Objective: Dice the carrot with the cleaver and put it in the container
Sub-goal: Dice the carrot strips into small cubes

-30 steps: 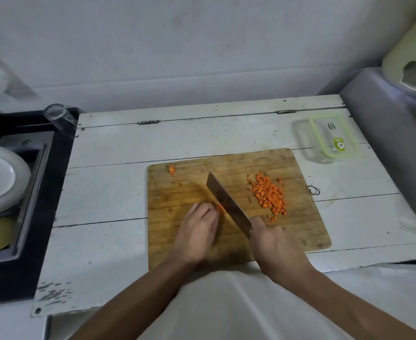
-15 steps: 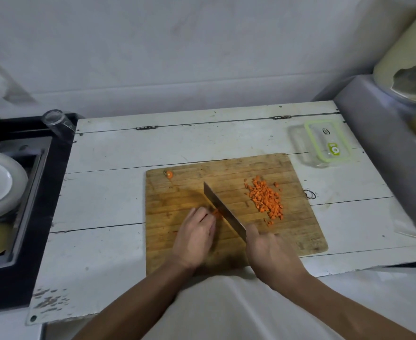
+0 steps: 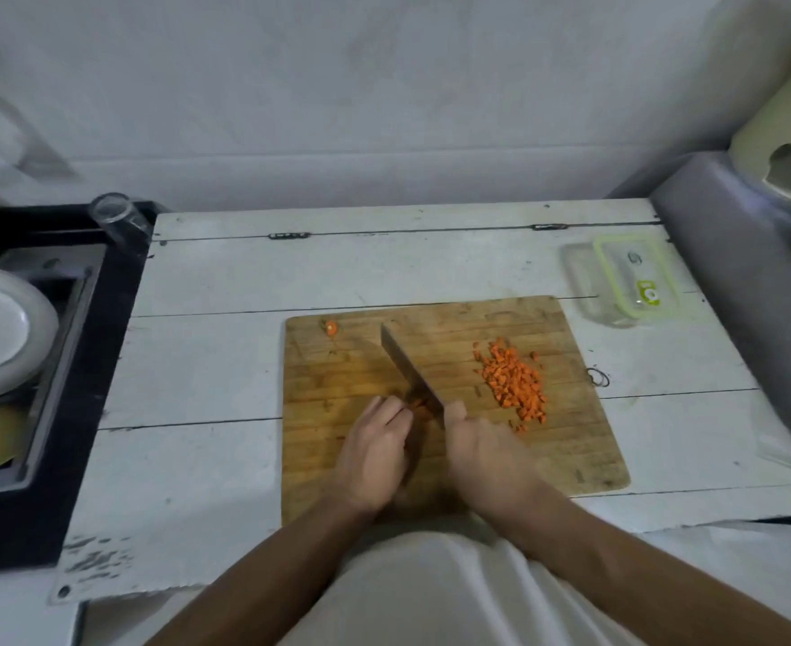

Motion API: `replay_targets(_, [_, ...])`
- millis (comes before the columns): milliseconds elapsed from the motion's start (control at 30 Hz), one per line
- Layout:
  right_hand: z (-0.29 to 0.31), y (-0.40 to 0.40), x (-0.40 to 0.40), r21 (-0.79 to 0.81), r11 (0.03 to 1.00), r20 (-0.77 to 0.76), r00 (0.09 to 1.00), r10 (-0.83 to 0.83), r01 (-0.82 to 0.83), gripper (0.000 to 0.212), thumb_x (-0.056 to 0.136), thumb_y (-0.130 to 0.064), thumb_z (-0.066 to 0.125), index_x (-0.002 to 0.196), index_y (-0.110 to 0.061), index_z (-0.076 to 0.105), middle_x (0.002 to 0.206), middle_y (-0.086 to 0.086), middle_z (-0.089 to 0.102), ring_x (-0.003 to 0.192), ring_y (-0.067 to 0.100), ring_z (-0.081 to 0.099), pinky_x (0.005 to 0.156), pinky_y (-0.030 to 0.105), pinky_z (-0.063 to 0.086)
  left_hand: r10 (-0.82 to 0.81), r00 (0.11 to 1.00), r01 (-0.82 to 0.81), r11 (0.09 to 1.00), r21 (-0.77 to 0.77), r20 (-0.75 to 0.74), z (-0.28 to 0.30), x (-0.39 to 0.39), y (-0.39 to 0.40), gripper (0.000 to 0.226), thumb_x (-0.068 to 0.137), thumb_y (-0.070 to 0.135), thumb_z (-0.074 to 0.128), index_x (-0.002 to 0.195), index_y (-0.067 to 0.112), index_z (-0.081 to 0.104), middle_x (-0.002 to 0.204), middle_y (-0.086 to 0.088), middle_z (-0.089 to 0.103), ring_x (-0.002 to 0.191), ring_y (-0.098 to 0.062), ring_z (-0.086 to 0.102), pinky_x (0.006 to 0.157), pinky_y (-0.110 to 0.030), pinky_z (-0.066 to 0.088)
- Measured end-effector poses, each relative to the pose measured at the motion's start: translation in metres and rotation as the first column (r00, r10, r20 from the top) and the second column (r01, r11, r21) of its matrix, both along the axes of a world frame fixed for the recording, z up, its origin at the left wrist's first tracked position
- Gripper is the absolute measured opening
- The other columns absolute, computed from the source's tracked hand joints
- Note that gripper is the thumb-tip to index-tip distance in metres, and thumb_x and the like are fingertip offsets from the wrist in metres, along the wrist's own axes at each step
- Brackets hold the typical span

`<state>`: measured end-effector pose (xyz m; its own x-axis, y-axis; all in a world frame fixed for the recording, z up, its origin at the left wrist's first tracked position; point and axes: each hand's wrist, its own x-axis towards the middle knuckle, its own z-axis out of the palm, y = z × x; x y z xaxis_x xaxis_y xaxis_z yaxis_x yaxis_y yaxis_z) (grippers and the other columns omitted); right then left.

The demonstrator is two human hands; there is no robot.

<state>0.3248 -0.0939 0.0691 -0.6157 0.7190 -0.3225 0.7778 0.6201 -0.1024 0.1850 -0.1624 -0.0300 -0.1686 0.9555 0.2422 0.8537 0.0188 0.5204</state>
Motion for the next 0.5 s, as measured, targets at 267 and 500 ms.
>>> replay_targets(267, [0.002, -0.006, 0.037, -0.099, 0.981, -0.113, 0.978, -0.177, 0.167, 0.005, 0.104, -0.019, 0.037, 0.101, -0.022, 0.034, 0.087, 0.008, 0.068, 0.08, 0.035, 0.067, 0.061, 0.04, 0.043, 0.054, 0.997, -0.057, 0.996, 0.073, 0.052, -0.004, 0.0, -0.006, 0.017, 0.099, 0.012, 0.063, 0.106, 0.01, 0.077, 0.105, -0.003, 0.069, 0.096, -0.016, 0.06, 0.085, -0.029, 0.052])
replay_targets(500, [0.004, -0.014, 0.033, -0.09, 0.995, -0.044, 0.997, -0.058, 0.054, 0.01, 0.102, -0.015, 0.037, 0.109, -0.023, 0.037, 0.089, 0.005, 0.071, 0.082, 0.029, 0.07, 0.066, 0.038, 0.048, 0.1, 0.989, -0.098, 0.995, -0.027, 0.109, 0.001, 0.002, -0.008, 0.017, 0.1, 0.013, 0.061, 0.11, 0.017, 0.073, 0.107, 0.004, 0.064, 0.101, -0.008, 0.054, 0.086, -0.026, 0.052])
